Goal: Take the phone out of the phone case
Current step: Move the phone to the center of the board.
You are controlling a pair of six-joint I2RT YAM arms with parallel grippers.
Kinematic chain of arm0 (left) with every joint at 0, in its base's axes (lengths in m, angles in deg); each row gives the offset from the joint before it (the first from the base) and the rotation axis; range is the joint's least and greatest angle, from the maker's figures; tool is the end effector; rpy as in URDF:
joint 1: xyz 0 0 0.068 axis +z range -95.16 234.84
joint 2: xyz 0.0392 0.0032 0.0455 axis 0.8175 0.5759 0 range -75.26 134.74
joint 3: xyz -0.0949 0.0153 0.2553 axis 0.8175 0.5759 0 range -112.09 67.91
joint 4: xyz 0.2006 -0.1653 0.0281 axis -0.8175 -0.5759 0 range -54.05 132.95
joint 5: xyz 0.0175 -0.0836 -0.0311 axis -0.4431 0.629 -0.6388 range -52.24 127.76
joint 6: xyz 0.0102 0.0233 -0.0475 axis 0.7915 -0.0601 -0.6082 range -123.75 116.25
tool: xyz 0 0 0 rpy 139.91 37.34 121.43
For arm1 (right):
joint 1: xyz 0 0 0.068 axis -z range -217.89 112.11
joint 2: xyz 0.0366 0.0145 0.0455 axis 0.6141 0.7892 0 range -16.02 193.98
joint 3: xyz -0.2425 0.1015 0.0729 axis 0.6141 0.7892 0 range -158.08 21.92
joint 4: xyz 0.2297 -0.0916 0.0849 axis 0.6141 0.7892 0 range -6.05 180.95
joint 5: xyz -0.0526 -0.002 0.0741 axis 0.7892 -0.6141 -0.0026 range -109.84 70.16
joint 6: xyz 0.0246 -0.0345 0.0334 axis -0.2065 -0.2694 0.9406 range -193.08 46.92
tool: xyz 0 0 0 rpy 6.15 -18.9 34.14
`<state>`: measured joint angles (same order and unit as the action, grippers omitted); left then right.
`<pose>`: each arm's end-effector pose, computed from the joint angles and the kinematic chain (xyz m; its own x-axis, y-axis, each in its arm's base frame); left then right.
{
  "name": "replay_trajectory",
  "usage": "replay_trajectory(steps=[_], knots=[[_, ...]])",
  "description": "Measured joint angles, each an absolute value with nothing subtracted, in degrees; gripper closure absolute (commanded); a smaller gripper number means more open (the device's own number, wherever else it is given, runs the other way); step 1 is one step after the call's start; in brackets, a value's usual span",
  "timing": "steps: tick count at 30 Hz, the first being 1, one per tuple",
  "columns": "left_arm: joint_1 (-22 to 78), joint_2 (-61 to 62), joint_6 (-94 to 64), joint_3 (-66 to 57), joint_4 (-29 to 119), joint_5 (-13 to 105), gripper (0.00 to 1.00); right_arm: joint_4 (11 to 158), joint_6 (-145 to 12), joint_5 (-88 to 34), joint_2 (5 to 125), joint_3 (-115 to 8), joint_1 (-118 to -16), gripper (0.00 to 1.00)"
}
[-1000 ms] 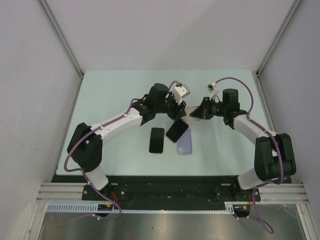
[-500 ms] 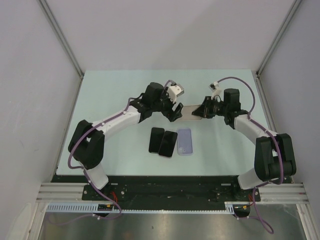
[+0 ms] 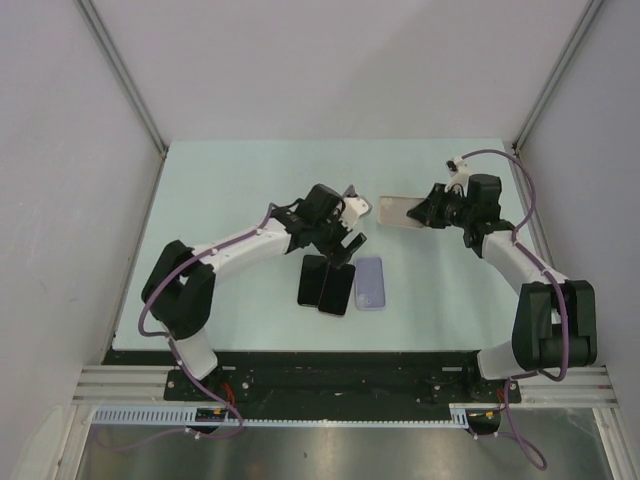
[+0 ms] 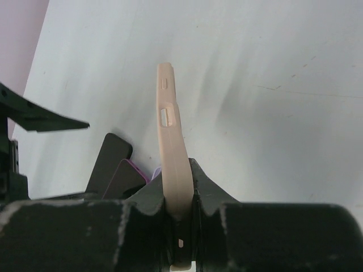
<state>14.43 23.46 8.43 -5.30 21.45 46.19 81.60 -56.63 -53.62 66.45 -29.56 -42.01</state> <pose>0.2871 -0.2511 0.2431 -0.3930 0.6088 -0.6891 0.8187 0.5729 0.0392 0.3151 0.0425 0.2508 -0.6133 0.1917 -0.7663 -0.3887 0.7713 0.5040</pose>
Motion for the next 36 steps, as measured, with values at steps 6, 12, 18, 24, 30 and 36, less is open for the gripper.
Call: replay_trajectory(steps=[6,12,18,24,30,36], knots=[[10.17,26.82,3.78,-6.2,14.26,43.92,0.0,82.06,-56.61,-53.1,66.06,-29.56,-38.97,1.0],[9.06,29.75,-1.29,-6.22,8.51,43.89,0.0,82.43,-56.61,-53.03,64.25,-29.56,-38.51,1.0],[7.5,30.12,-4.37,-6.22,6.54,43.78,0.0,82.43,-56.61,-53.27,63.5,-29.56,-38.51,1.0],[3.07,30.54,-6.38,-6.64,6.08,42.34,0.0,82.5,-56.61,-53.27,63.5,-29.56,-38.51,1.0],[1.06,32.46,-7.87,-7.6,5.93,38.85,0.0,82.78,-56.61,-53.51,63.46,-29.56,-38.51,1.0],[1.06,32.59,-9.79,-7.62,5.76,32.79,0.0,82.85,-56.63,-54.15,63.46,-29.56,-38.51,1.0]])
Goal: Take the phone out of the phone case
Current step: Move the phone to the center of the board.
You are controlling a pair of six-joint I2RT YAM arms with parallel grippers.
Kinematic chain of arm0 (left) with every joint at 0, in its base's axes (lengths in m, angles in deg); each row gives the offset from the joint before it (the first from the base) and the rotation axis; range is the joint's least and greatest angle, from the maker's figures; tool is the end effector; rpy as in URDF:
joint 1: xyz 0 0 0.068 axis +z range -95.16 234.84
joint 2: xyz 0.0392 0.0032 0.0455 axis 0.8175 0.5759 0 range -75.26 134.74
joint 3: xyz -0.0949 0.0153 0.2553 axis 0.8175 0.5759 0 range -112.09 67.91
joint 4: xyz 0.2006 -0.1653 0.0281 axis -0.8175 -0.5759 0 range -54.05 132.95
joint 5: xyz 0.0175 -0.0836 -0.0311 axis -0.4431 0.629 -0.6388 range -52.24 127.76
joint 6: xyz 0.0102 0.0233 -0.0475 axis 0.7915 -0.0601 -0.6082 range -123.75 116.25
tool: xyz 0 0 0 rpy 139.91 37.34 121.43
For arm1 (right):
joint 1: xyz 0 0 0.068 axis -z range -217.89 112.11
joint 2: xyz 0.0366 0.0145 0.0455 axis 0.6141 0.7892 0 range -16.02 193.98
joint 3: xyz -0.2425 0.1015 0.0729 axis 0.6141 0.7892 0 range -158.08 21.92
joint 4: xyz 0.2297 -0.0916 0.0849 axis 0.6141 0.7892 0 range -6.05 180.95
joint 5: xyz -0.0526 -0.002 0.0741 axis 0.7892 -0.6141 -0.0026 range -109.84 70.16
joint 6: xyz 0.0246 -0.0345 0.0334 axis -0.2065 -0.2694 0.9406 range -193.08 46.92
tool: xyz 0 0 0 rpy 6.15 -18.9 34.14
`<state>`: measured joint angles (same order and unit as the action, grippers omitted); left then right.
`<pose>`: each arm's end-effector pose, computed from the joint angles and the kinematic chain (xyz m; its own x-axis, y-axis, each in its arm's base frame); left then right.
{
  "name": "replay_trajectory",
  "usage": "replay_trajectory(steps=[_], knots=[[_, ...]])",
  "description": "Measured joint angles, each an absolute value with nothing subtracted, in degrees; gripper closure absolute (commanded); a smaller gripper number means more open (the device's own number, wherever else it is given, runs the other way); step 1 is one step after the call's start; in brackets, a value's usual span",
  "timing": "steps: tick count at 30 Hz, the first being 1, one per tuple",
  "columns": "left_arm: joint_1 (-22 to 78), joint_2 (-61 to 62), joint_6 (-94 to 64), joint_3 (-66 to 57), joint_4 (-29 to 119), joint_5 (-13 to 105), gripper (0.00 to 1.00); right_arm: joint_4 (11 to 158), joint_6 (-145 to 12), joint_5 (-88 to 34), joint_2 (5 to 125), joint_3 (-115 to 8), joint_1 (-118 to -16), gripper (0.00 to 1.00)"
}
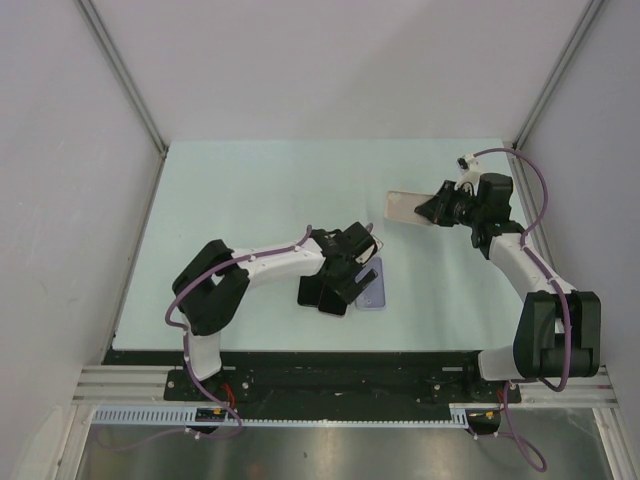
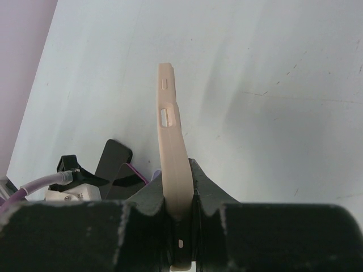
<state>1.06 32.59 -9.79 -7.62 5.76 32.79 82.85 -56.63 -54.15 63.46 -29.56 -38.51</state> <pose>0.2261 -0.3033 0.1819 -0.6331 0.6870 -0.3567 0.7232 0.6892 0.0440 0.3083 0.0234 0.2642 -0.5788 0.2276 -0.7831 -0.3625 0.7884 0.4970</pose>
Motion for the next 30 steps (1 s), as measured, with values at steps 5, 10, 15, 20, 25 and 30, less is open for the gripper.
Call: replay_trajectory(steps=[5,10,15,20,25,30], knots=[[0.6,32.59,-10.84,-7.64,5.84,29.77,0.0,82.85,-56.61,-54.72,63.46,-29.56,-38.51,1.0],[0.18,32.59,-11.41,-7.64,5.91,28.88,0.0,82.85,-56.61,-55.04,63.46,-29.56,-38.51,1.0],[0.01,32.88,-11.81,-7.64,5.95,28.88,0.0,82.85,-56.61,-55.26,63.46,-29.56,-38.53,1.0],[-0.15,33.42,-12.35,-7.64,5.95,28.92,0.0,82.85,-56.59,-55.31,63.46,-29.56,-38.51,1.0],[-0.23,33.51,-12.83,-7.64,5.98,28.94,0.0,82.85,-56.59,-55.53,63.46,-29.56,-38.51,1.0],[-0.39,33.53,-12.83,-7.64,5.95,29.16,0.0,82.85,-56.59,-55.79,63.46,-29.56,-38.53,1.0]])
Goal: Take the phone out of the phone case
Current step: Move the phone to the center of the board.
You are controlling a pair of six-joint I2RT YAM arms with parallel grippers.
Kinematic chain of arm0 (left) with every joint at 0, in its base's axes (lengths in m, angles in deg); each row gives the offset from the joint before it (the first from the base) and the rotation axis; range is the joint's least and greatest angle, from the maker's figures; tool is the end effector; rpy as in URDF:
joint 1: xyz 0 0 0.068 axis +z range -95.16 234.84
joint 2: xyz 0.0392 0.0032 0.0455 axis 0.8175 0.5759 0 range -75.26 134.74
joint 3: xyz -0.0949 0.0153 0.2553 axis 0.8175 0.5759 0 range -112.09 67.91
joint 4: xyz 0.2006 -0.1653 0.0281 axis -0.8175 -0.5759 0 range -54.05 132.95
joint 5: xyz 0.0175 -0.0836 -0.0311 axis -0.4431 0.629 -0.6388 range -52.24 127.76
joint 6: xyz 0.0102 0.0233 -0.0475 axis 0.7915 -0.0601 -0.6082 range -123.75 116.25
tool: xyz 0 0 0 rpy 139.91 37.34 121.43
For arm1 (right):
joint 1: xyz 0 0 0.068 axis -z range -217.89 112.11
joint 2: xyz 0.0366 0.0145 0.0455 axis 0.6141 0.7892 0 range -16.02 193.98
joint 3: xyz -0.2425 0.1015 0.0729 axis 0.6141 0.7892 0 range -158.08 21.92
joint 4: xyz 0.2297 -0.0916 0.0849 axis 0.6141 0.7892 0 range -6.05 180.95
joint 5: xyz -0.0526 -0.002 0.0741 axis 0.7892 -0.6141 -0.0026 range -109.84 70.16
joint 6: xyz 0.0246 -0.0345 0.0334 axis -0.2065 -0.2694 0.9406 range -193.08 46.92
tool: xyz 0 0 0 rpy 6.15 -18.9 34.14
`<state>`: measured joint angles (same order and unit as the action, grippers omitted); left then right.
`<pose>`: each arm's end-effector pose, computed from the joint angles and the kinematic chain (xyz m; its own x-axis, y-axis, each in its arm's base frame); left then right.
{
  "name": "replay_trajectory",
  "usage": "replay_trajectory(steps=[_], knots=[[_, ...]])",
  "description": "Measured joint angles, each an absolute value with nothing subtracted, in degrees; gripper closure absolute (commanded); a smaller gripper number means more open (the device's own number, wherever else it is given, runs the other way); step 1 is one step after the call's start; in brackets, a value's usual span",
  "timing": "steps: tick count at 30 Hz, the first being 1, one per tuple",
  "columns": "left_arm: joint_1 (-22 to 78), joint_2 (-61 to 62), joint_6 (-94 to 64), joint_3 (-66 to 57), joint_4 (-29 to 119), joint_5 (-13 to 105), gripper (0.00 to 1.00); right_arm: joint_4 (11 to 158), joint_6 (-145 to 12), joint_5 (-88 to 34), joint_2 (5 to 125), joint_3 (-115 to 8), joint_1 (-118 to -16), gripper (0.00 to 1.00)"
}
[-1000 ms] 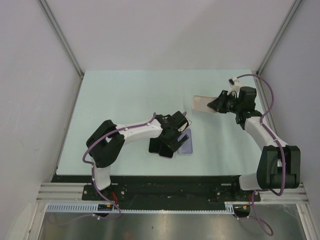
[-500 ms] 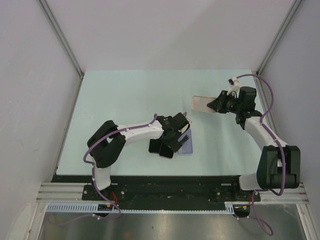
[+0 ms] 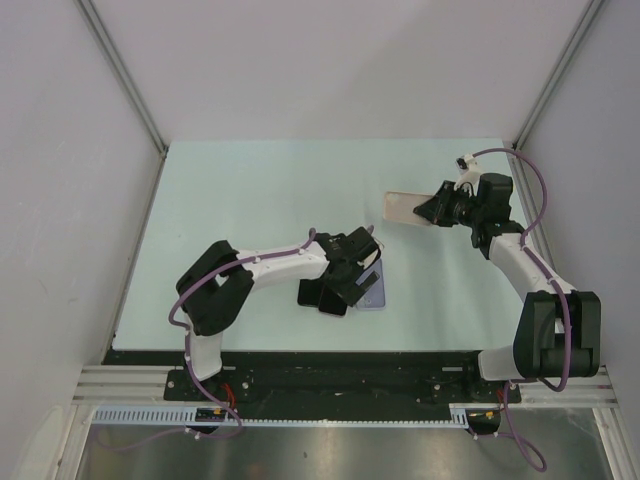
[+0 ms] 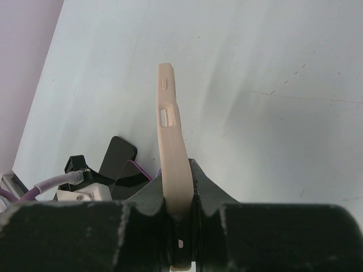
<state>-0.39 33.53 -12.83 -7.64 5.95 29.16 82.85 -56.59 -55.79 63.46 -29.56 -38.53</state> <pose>0.2210 -0.3088 0.1765 -0.6536 0.6679 -0.3561 0.6889 0.7198 0.0857 0.3078 0.0243 0.2645 -0.5850 0.2232 -0.7797 -0.3822 0.7721 0.5077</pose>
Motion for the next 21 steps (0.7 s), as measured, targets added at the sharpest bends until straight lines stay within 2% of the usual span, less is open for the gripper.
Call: replay_trajectory(steps=[21], knots=[[-1.41,34.6,-12.77,-7.86,5.91,28.53,0.0,82.82,-56.17,-56.79,63.46,-29.56,-38.53,1.0]])
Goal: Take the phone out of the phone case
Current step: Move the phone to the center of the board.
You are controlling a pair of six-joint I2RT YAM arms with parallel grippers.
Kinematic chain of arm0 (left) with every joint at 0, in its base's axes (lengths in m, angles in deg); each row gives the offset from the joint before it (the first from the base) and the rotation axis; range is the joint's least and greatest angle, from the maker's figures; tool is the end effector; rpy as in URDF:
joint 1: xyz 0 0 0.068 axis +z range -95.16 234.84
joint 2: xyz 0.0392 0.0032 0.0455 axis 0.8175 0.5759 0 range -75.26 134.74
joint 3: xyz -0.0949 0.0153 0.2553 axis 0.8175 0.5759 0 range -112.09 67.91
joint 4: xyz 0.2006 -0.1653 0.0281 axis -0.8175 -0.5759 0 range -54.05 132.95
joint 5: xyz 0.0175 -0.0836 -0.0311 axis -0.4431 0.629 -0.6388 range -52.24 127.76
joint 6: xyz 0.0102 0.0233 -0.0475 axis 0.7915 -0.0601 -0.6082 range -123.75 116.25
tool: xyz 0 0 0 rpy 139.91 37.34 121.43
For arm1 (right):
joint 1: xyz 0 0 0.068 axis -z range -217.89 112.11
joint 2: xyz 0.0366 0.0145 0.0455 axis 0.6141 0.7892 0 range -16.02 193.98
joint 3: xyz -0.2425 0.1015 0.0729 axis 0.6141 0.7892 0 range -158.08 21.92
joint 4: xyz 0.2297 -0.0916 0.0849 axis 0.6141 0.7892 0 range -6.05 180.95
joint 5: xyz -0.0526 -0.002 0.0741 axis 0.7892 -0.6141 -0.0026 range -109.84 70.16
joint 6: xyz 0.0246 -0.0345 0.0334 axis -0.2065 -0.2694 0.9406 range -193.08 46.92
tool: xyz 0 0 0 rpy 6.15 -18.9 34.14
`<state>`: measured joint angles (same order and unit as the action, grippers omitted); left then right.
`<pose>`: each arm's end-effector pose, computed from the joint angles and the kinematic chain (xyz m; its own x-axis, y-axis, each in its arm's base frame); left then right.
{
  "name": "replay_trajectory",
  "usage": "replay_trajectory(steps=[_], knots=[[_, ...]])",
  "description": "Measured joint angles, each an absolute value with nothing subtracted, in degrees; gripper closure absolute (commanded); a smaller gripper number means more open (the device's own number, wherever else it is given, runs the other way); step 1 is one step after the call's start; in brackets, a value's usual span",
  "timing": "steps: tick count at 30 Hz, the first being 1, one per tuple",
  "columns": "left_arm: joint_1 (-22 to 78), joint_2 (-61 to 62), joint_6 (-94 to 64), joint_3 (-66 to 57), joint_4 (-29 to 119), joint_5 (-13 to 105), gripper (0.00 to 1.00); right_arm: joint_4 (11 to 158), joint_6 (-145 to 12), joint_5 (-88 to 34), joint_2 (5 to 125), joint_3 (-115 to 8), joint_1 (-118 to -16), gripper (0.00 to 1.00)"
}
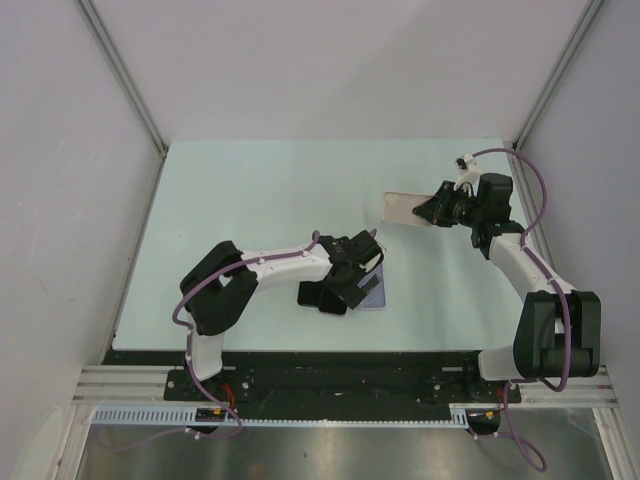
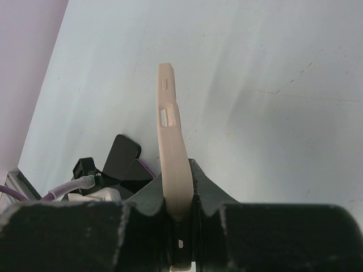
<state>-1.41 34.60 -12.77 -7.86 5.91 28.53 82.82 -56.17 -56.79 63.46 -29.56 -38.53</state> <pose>0.2167 -0.3139 0.1708 -0.6433 0.6843 -0.3432 0.6997 0.7075 0.0993 0.3075 0.0248 0.2647 -0.5910 0.2258 -0.7744 -0.3901 0.7604 0.5193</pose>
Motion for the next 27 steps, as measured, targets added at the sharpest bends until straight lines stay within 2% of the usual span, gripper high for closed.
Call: replay_trajectory(steps=[27], knots=[[1.21,33.27,-11.74,-5.17,6.17,27.92,0.0,82.82,-56.17,-57.27,63.46,-29.56,-38.58,1.0]])
